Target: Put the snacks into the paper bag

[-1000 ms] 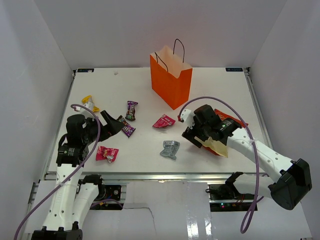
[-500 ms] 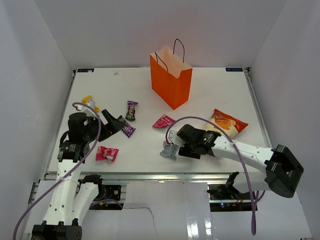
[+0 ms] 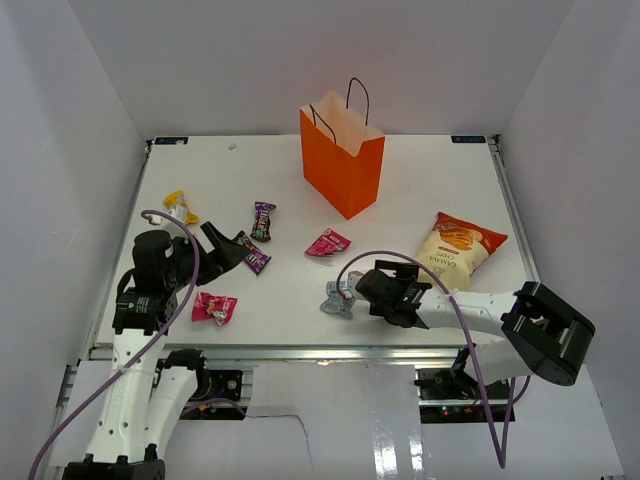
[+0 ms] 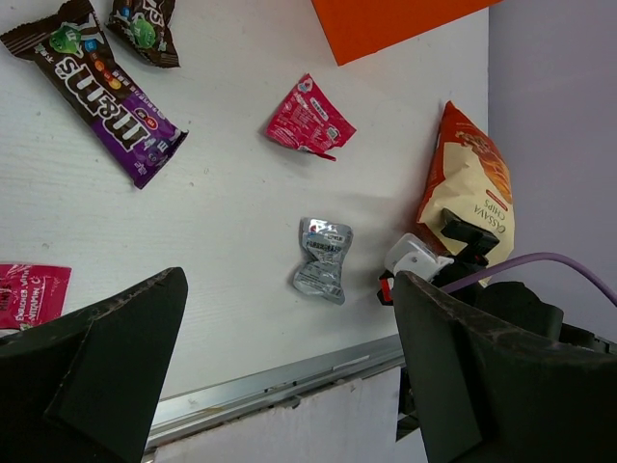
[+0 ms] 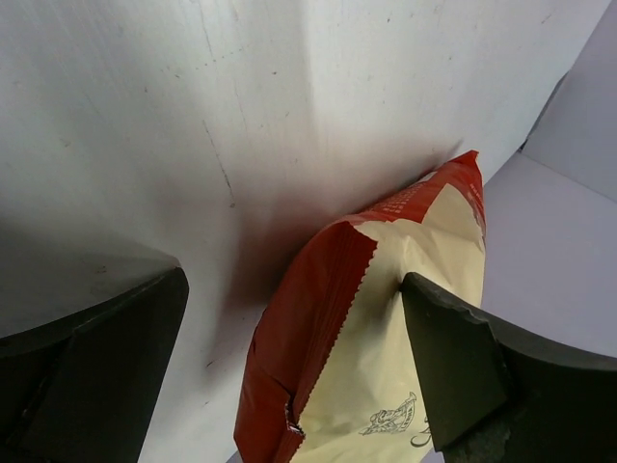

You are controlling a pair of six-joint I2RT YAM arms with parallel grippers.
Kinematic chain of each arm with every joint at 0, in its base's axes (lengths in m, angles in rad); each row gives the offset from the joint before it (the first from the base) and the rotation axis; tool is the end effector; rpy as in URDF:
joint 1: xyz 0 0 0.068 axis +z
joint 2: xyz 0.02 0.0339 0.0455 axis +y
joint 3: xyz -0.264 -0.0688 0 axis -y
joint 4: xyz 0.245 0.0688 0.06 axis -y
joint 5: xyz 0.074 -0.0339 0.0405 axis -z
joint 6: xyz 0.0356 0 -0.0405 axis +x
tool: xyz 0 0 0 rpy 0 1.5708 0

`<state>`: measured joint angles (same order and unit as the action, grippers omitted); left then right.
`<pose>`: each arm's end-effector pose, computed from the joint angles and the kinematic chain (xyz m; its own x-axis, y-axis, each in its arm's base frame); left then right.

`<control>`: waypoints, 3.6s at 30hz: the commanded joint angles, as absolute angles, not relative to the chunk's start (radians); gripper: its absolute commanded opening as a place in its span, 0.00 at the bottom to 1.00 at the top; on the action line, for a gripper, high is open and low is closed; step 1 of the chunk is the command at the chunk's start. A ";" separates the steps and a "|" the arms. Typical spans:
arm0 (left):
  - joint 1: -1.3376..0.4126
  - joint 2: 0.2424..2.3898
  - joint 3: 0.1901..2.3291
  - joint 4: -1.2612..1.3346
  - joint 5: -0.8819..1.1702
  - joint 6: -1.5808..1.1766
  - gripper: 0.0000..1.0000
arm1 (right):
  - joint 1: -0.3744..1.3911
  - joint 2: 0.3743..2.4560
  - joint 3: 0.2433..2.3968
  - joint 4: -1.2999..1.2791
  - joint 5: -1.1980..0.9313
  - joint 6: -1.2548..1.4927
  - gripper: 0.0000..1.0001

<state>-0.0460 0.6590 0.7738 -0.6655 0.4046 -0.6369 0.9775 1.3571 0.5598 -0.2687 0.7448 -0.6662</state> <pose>0.1380 -0.0204 0.3070 -0.6447 -0.5176 -0.5626 -0.0075 0.7402 -0.6724 0.1467 0.1743 0.1504 -0.1213 -0.9925 -0.0136 -0.6376 0.0884 -0.7653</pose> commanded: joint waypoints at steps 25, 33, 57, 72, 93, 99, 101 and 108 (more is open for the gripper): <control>-0.048 0.653 0.784 -0.673 0.433 -0.640 0.98 | 0.652 1.101 1.049 -0.465 0.066 -0.736 0.08; -0.046 0.660 0.799 -0.655 0.446 -0.650 0.98 | 0.400 1.215 1.465 -0.600 -0.328 -0.499 0.08; -0.048 0.680 0.807 -0.638 0.459 -0.640 0.98 | 0.336 1.463 2.221 -0.398 -0.482 -0.123 0.08; -0.048 0.698 0.810 -0.630 0.463 -0.637 0.98 | 0.336 1.792 2.394 -0.077 -0.371 -0.008 0.08; -0.048 0.758 0.805 -0.575 0.492 -0.637 0.98 | 0.393 1.896 2.454 0.150 -0.279 -0.034 0.08; -0.048 0.744 0.802 -0.580 0.495 -0.638 0.98 | 0.410 1.944 2.425 0.170 -0.262 -0.075 0.08; -0.048 0.739 0.796 -0.580 0.494 -0.643 0.98 | 0.408 1.947 2.407 0.169 -0.265 -0.084 0.08; -0.048 0.721 0.784 -0.581 0.495 -0.646 0.98 | 0.410 1.956 2.367 0.158 -0.268 -0.110 0.08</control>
<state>-0.0460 0.7395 0.7788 -0.5976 0.4824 -0.6460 0.4080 1.9888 2.3558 0.0505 -0.2886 -0.0845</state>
